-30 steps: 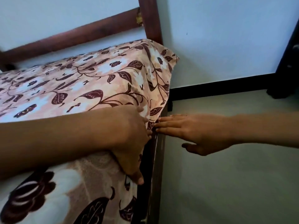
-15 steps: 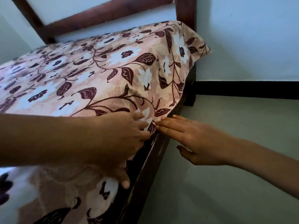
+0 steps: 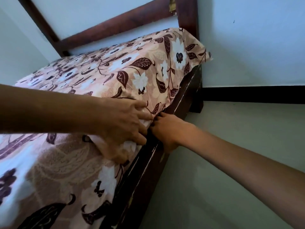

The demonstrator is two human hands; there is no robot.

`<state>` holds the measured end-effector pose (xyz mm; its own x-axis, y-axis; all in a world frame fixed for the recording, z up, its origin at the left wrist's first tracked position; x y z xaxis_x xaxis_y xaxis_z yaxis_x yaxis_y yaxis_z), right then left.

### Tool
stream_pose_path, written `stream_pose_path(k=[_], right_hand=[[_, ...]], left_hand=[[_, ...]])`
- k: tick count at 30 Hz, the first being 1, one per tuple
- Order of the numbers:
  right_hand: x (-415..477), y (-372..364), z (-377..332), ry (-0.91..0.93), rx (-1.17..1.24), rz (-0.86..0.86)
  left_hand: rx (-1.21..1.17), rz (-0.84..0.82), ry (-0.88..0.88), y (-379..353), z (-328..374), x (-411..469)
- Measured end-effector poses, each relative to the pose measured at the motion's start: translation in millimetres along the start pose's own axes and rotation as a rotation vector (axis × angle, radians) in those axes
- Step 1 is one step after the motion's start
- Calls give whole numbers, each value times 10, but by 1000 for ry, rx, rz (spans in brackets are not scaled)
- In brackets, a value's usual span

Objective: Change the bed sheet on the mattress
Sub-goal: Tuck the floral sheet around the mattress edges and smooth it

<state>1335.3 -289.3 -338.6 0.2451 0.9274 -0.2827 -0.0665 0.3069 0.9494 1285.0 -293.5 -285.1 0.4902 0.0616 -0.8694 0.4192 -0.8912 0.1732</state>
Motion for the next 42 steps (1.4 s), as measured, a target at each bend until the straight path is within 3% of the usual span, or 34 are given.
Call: stream_pose_path(k=[6, 11, 17, 23, 29, 38, 42], right_hand=[[-673, -334, 2, 20, 218, 87], [-819, -548, 543, -143, 397, 109], [-642, -272, 1050, -245, 544, 302], [-480, -206, 1138, -237, 474, 363], [-359, -264, 1302, -245, 432, 316], [272, -214, 1536, -239, 244, 113], [217, -251, 1487, -246, 196, 150]], left_hand=[[-11, -35, -21, 37, 61, 165], [-141, -61, -65, 99, -46, 331], [-39, -32, 0, 248, -439, 559], [109, -28, 176, 518, -1052, 845], [135, -82, 128, 525, -1123, 901], [139, 55, -16, 672, -1148, 898], [109, 8, -27, 654, -1175, 919]])
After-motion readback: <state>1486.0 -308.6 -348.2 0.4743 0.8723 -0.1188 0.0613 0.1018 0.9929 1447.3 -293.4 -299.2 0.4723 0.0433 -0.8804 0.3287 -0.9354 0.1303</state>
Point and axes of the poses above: each hand's wrist, its own x-axis towards the middle knuckle, its own y-axis out of the back of the hand, z = x × y, the point moved 8 cm from there along x, towards the middle knuckle, and after that the axes turned 14 degrees about -z, right-handed, at the moved point
